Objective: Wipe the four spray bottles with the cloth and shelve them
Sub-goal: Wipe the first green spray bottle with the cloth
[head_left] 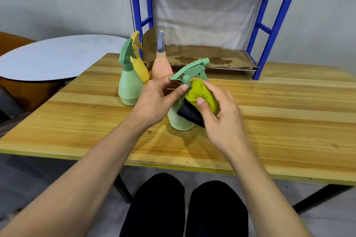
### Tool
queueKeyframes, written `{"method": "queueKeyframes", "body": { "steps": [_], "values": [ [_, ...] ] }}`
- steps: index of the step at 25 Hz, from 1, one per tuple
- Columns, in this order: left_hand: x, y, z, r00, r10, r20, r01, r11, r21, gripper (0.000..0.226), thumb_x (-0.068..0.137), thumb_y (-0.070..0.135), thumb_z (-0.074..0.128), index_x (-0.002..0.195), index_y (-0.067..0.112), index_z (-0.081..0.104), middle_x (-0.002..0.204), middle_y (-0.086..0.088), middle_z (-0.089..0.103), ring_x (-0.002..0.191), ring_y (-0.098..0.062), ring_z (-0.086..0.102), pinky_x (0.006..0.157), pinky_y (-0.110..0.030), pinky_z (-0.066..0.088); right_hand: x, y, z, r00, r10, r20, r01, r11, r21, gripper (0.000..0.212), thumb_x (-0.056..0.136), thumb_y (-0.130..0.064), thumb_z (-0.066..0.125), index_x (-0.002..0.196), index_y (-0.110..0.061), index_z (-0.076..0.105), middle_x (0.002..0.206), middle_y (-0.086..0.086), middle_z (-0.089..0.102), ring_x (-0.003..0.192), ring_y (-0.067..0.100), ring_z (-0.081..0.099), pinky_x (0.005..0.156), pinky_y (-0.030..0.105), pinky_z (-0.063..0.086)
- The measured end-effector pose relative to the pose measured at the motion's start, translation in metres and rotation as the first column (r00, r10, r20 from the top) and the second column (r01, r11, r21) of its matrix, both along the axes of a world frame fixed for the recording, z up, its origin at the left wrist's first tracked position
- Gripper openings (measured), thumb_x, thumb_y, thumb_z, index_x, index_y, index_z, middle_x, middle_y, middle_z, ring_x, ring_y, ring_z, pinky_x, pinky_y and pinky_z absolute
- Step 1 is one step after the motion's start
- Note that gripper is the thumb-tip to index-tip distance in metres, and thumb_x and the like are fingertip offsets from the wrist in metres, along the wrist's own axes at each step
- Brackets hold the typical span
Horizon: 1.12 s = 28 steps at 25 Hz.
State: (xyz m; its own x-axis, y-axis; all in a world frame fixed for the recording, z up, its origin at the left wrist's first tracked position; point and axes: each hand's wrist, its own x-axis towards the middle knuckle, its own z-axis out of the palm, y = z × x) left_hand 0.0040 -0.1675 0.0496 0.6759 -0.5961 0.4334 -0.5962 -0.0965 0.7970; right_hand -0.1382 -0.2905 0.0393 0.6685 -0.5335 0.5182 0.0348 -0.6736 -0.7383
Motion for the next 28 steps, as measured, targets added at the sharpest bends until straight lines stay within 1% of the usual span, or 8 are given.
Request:
{"method": "queueKeyframes", "body": {
  "steps": [2,6,9,11,13,18,24,28],
  "values": [
    [-0.002,0.001,-0.001,0.999,0.036,0.034,-0.035,0.999,-0.023,0.01,0.098,0.035,0.068,0.106,0.036,0.073,0.098,0.019,0.077,0.099,0.002,0.072,0.093,-0.036,0.059,0.016,0.009,-0.003,1.0,0.024,-0.004,-0.024,0.999,0.025,0.046,0.099,-0.022,0.056,0.145,-0.025,0.049,0.135,-0.006,0.054,0.121,0.001,0.049,0.101,0.013,0.036],
    [-0.005,-0.004,-0.007,0.993,0.109,0.049,-0.107,0.993,-0.048,0.022,0.097,0.04,0.068,0.112,0.026,0.075,0.096,0.019,0.076,0.097,0.003,0.072,0.091,-0.033,0.059,0.019,0.006,-0.012,0.997,0.07,-0.04,-0.071,0.997,-0.042,0.052,0.1,-0.02,0.052,0.151,-0.023,0.041,0.146,-0.003,0.051,0.131,0.007,0.047,0.107,0.014,0.034],
    [-0.005,-0.007,-0.007,0.997,0.079,0.015,-0.079,0.995,-0.056,0.028,0.094,0.046,0.067,0.115,0.029,0.073,0.101,0.016,0.077,0.101,0.002,0.072,0.093,-0.034,0.059,0.007,0.001,-0.027,0.969,-0.082,-0.231,0.059,0.993,-0.106,0.052,0.098,-0.015,0.049,0.149,-0.023,0.044,0.141,0.005,0.055,0.125,0.025,0.054,0.101,0.028,0.041],
    [-0.006,-0.006,-0.006,0.997,0.076,0.002,-0.076,0.995,-0.062,0.029,0.095,0.045,0.067,0.118,0.028,0.073,0.104,0.015,0.077,0.102,0.002,0.072,0.094,-0.035,0.06,0.0,0.003,-0.034,0.936,-0.124,-0.33,0.1,0.991,-0.089,0.052,0.097,-0.013,0.049,0.148,-0.022,0.046,0.139,0.009,0.055,0.123,0.031,0.054,0.098,0.031,0.04],
    [-0.007,-0.005,-0.006,0.997,0.083,-0.002,-0.083,0.995,-0.056,0.026,0.095,0.044,0.068,0.116,0.03,0.073,0.102,0.017,0.077,0.101,0.003,0.072,0.093,-0.036,0.06,0.002,0.002,-0.028,0.951,-0.102,-0.292,0.091,0.995,-0.051,0.05,0.097,-0.012,0.049,0.146,-0.022,0.049,0.139,0.008,0.056,0.124,0.03,0.055,0.099,0.028,0.038],
    [-0.006,-0.004,-0.005,0.994,0.099,0.041,-0.096,0.993,-0.063,0.015,0.093,0.049,0.066,0.106,0.042,0.068,0.097,0.021,0.076,0.099,0.001,0.073,0.093,-0.041,0.059,0.024,0.003,-0.001,0.998,0.033,-0.047,-0.035,0.998,-0.049,0.048,0.099,-0.012,0.048,0.146,-0.02,0.049,0.144,-0.001,0.055,0.131,0.011,0.049,0.11,0.017,0.033],
    [-0.01,-0.005,-0.002,0.994,0.108,0.009,-0.107,0.993,-0.046,0.026,0.094,0.048,0.068,0.116,0.034,0.071,0.101,0.016,0.077,0.101,-0.002,0.072,0.092,-0.04,0.06,0.013,-0.009,-0.034,0.975,-0.056,-0.215,0.07,0.996,0.057,0.048,0.096,-0.01,0.049,0.141,-0.023,0.056,0.139,0.002,0.061,0.129,0.02,0.055,0.107,0.02,0.036],
    [-0.009,-0.007,-0.008,0.991,0.132,0.038,-0.13,0.99,-0.052,0.025,0.093,0.049,0.067,0.111,0.033,0.072,0.098,0.015,0.078,0.099,-0.004,0.073,0.091,-0.041,0.06,0.021,0.0,-0.009,0.998,0.034,-0.044,-0.031,0.997,0.07,0.047,0.098,-0.01,0.05,0.142,-0.025,0.055,0.139,-0.008,0.059,0.128,0.005,0.052,0.11,0.019,0.036]
  ]
}}
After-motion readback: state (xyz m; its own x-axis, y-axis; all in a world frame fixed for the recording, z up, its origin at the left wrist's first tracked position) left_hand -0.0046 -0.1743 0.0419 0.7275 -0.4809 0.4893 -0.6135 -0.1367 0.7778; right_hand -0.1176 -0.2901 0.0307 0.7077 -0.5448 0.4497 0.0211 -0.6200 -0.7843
